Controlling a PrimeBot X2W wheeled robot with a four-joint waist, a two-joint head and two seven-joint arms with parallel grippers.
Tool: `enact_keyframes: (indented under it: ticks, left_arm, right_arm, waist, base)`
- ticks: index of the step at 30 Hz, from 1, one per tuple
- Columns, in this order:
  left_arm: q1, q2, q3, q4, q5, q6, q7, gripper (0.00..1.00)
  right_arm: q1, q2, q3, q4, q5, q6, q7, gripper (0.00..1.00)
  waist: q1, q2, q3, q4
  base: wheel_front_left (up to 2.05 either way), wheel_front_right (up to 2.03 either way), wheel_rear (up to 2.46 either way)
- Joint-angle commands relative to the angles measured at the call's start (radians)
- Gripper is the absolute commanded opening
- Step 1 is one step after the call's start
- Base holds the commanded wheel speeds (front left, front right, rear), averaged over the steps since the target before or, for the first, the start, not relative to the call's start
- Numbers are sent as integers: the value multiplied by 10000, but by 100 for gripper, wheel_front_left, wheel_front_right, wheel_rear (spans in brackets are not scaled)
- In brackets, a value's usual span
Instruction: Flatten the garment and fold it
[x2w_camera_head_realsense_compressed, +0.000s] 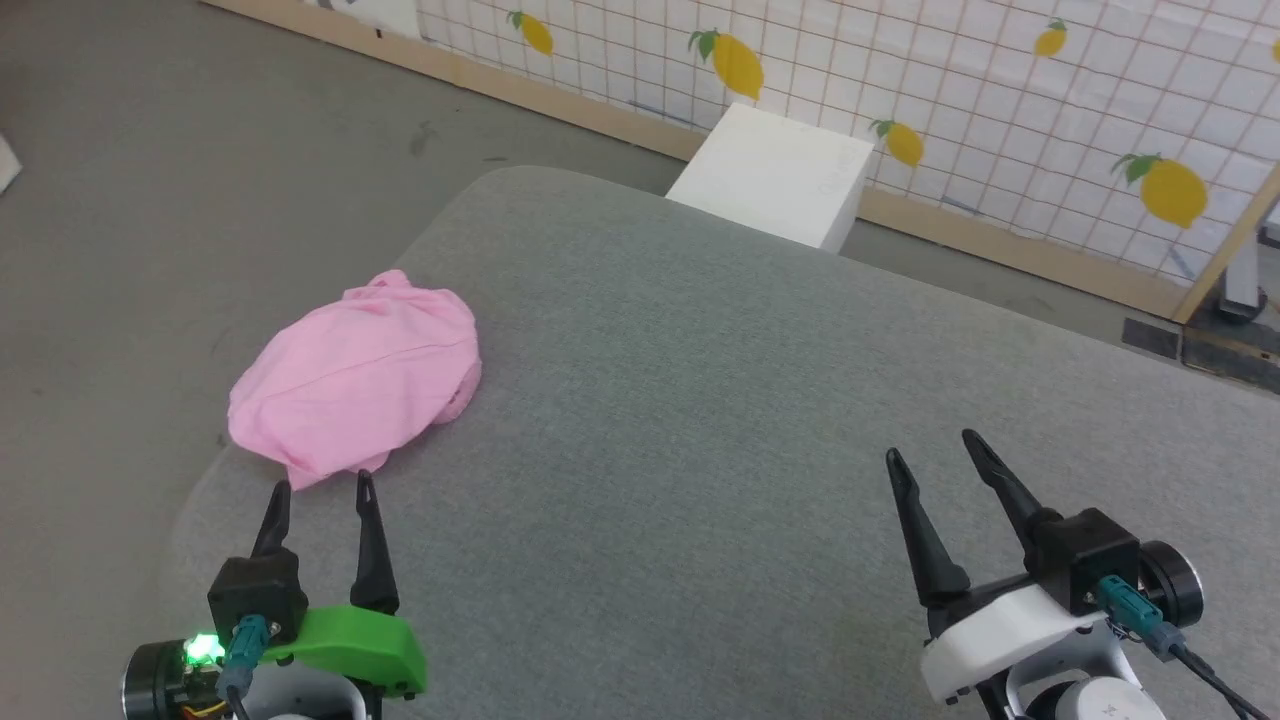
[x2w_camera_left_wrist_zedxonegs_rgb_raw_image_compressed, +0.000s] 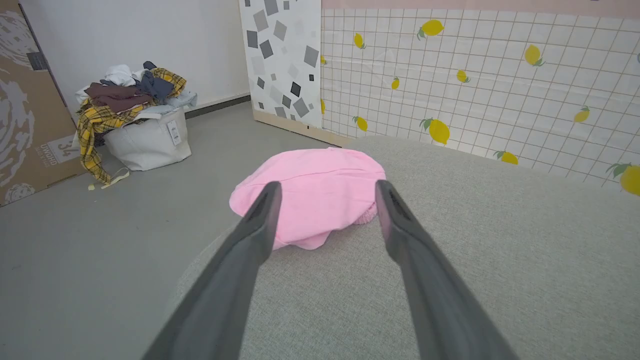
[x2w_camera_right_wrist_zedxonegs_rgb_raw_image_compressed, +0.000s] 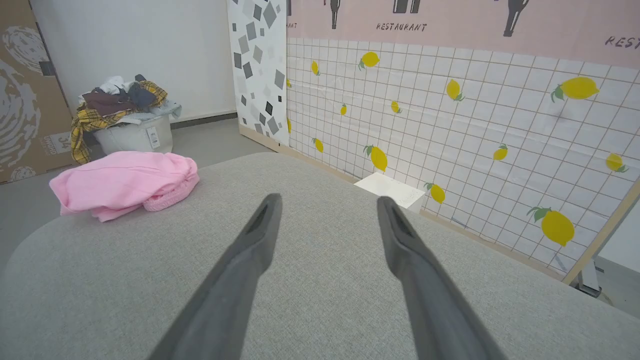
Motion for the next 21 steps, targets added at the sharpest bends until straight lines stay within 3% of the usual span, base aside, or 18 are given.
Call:
enact_keyframes:
  ticks: [1,21]
  left_arm:
    - [169,130,-42,-16,-83,69,-101,100]
    - [200,351,-225,169,-653,397,-558,100]
  right_arm:
    - [-37,-4,39,30,82,-13,-124,100]
    - [24,-4,111,10,204,-15,-461,100]
  waist:
    - [-1,0,-1,117]
    - [-1,0,23,1021]
  base:
    - [0,0,0]
    - [0,0,0]
